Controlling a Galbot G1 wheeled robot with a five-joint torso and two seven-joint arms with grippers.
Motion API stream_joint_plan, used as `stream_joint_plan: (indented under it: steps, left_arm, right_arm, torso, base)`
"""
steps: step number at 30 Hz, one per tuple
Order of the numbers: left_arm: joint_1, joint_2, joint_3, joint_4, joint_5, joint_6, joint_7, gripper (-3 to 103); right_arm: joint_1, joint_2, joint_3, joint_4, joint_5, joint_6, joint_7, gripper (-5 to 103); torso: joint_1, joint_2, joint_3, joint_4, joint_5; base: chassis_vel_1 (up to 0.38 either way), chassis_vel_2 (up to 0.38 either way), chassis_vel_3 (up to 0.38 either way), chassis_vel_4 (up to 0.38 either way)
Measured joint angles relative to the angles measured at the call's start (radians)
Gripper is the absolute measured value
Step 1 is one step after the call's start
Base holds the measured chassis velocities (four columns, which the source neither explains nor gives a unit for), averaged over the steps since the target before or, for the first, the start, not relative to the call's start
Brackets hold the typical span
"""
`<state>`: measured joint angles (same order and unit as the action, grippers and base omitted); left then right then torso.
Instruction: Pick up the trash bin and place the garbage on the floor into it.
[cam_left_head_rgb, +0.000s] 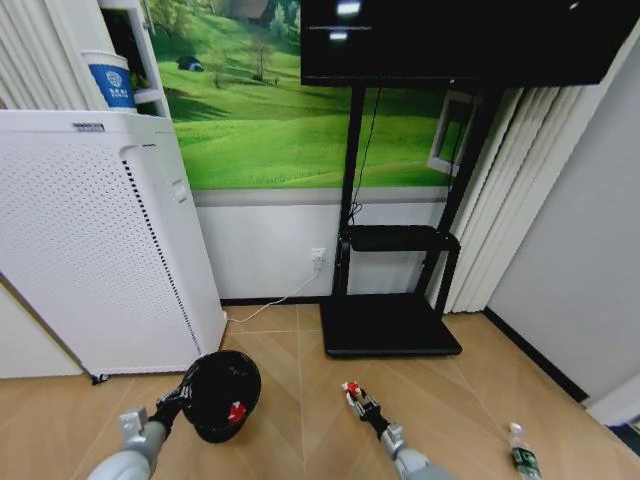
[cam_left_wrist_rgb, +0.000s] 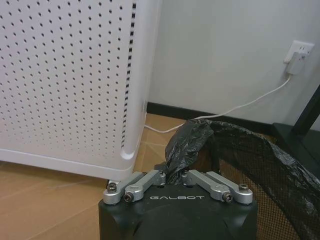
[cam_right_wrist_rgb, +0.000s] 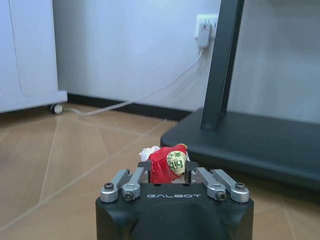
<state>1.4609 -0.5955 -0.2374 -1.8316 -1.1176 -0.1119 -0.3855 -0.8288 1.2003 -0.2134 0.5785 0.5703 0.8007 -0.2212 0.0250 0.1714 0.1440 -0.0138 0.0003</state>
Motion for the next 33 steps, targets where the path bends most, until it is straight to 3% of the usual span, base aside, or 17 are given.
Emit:
stream_joint_plan:
  steps: [5,10,11,15,24,33]
  left_arm:
    - [-0.088,-0.008,0.102,0.044,-0.010,0.001,-0.018,7]
    - [-0.119,-0.013,0.133,0.062,-0.016,0.001,-0.020,7]
    - [-0.132,-0.013,0.142,0.069,-0.020,0.001,-0.020,7]
    - [-0.152,-0.002,0.150,0.073,-0.035,0.003,-0.022,7]
    - [-0.163,0.009,0.150,0.073,-0.057,0.006,-0.032,7]
    - [-0.166,0.002,0.150,0.070,-0.061,0.007,-0.042,7]
  right_arm:
    - [-0.027,-0.096,0.018,0.126,0.013,0.000,0.000,33]
    - [-0.059,-0.173,0.014,0.262,0.030,0.000,0.004,33]
    - [-0.082,-0.212,0.007,0.352,0.037,0.000,0.013,33]
    - [-0.120,-0.261,-0.003,0.510,0.040,0.000,0.030,33]
    - [-0.138,-0.293,-0.059,0.738,0.034,-0.001,0.039,33]
    - [-0.107,-0.291,-0.170,0.835,0.020,-0.002,0.077,33]
  torso:
    - [0.000,0.000,0.000,-0.0002,-0.0003]
    - [0.000,0.000,0.000,-0.0003,-0.0003]
    - [0.000,0.000,0.000,-0.0002,-0.0003]
    - [0.000,0.000,0.000,-0.0001,-0.0001]
    - [0.000,0.000,0.000,0.0000,-0.0003]
    - [0.000,0.000,0.000,-0.0002,-0.0005]
  base:
    - [0.000,0.000,0.000,0.000]
    - [0.000,0.000,0.000,0.000]
    - [0.000,0.000,0.000,0.000]
    - [0.000,0.000,0.000,0.000]
    - [0.000,0.000,0.000,0.000]
    - [0.000,0.000,0.000,0.000]
